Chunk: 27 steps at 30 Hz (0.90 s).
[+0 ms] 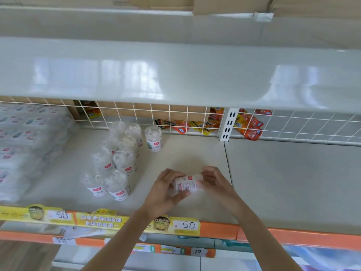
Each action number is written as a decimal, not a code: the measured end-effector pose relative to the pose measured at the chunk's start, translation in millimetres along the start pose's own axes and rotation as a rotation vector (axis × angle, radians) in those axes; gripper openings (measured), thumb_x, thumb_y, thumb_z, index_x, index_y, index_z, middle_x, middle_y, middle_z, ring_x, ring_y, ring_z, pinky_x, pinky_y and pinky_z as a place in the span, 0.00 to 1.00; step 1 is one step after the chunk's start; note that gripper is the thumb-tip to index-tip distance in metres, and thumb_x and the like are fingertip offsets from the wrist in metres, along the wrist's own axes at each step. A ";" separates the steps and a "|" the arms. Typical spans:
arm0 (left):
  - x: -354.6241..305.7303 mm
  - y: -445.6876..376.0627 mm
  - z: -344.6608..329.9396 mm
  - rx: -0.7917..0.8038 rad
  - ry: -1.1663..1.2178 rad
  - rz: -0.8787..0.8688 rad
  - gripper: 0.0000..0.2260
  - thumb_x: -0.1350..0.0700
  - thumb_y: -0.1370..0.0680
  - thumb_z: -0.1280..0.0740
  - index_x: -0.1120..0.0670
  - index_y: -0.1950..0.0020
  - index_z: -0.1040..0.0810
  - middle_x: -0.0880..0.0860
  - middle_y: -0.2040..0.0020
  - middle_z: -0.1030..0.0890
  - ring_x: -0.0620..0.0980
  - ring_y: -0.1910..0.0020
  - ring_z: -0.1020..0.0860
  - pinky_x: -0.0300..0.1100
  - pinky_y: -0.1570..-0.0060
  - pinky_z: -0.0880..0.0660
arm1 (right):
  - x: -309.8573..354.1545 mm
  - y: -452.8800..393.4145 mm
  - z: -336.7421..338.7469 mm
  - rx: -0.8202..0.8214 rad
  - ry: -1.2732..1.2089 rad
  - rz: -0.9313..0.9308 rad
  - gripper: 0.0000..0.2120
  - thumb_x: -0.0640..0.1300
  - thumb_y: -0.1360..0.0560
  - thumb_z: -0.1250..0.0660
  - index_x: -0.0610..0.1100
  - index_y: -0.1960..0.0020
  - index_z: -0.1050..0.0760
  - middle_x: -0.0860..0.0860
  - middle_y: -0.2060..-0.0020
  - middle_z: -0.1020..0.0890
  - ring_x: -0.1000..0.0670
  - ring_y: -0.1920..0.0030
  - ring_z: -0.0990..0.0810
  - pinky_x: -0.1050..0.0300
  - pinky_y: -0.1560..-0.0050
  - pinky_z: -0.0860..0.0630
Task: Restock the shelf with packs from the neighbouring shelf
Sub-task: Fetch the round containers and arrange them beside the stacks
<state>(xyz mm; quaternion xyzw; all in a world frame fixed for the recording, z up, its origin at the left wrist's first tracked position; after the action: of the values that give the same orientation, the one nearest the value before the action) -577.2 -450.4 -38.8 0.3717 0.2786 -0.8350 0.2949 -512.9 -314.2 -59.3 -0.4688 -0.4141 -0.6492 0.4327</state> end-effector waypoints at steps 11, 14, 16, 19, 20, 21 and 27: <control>-9.9 2.9 0.1 -0.059 -0.126 -0.082 0.22 0.56 0.36 0.24 0.54 0.50 0.33 0.49 0.50 0.35 0.39 0.53 0.32 0.24 0.61 0.34 | -0.2 3.6 -5.3 -0.116 0.247 0.046 0.17 0.54 0.27 0.33 0.54 0.39 0.29 0.55 0.47 0.22 0.62 0.51 0.24 0.72 0.54 0.29; -9.2 3.9 1.0 -0.056 -0.117 -0.057 0.24 0.51 0.34 0.24 0.55 0.46 0.32 0.48 0.50 0.34 0.39 0.53 0.31 0.25 0.59 0.33 | 6.6 7.3 -5.7 -0.025 0.054 0.058 0.20 0.53 0.33 0.29 0.60 0.42 0.28 0.57 0.44 0.25 0.58 0.42 0.27 0.66 0.44 0.30; -10.2 4.3 -0.6 -0.029 -0.100 -0.053 0.26 0.48 0.32 0.26 0.55 0.40 0.31 0.48 0.49 0.32 0.39 0.52 0.29 0.25 0.56 0.32 | 19.6 11.9 -9.5 0.047 -0.028 0.121 0.22 0.47 0.34 0.28 0.60 0.43 0.28 0.58 0.43 0.25 0.56 0.41 0.27 0.58 0.43 0.28; -12.4 4.2 -5.9 0.029 -0.126 -0.064 0.24 0.47 0.31 0.29 0.53 0.38 0.29 0.47 0.50 0.28 0.43 0.53 0.28 0.26 0.57 0.35 | 41.7 15.2 -18.8 0.109 0.034 0.239 0.24 0.41 0.34 0.30 0.57 0.42 0.29 0.56 0.42 0.27 0.56 0.41 0.27 0.61 0.44 0.27; -11.0 3.8 -4.2 0.024 -0.111 -0.045 0.23 0.48 0.31 0.29 0.53 0.39 0.29 0.47 0.49 0.27 0.44 0.53 0.28 0.25 0.57 0.36 | 45.9 13.5 -20.5 0.101 0.077 0.261 0.24 0.42 0.34 0.30 0.57 0.41 0.30 0.56 0.41 0.28 0.56 0.41 0.27 0.62 0.44 0.27; -8.4 3.7 -1.7 0.014 -0.094 -0.020 0.23 0.49 0.31 0.28 0.53 0.40 0.29 0.47 0.49 0.27 0.44 0.53 0.28 0.25 0.57 0.36 | 47.9 10.8 -21.3 0.077 0.130 0.268 0.24 0.43 0.34 0.29 0.56 0.40 0.31 0.55 0.41 0.30 0.56 0.40 0.28 0.63 0.45 0.26; 4.0 8.0 11.0 0.001 -0.255 0.111 0.22 0.47 0.30 0.28 0.56 0.44 0.31 0.48 0.51 0.28 0.48 0.50 0.30 0.36 0.56 0.36 | 68.1 -8.7 -48.8 0.018 0.632 0.308 0.25 0.48 0.30 0.29 0.49 0.36 0.33 0.51 0.46 0.32 0.51 0.45 0.30 0.55 0.47 0.25</control>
<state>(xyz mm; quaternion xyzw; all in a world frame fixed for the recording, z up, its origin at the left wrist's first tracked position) -578.8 -464.4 -37.7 0.2773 0.2175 -0.8581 0.3733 -546.0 -369.6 -5.2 -0.2977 -0.1899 -0.6857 0.6364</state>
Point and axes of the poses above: each hand's wrist, its own y-axis away from the middle knuckle, its own z-axis out of the back of the hand, x = y × z, the point moved 10 cm from there along -y, towards the middle knuckle
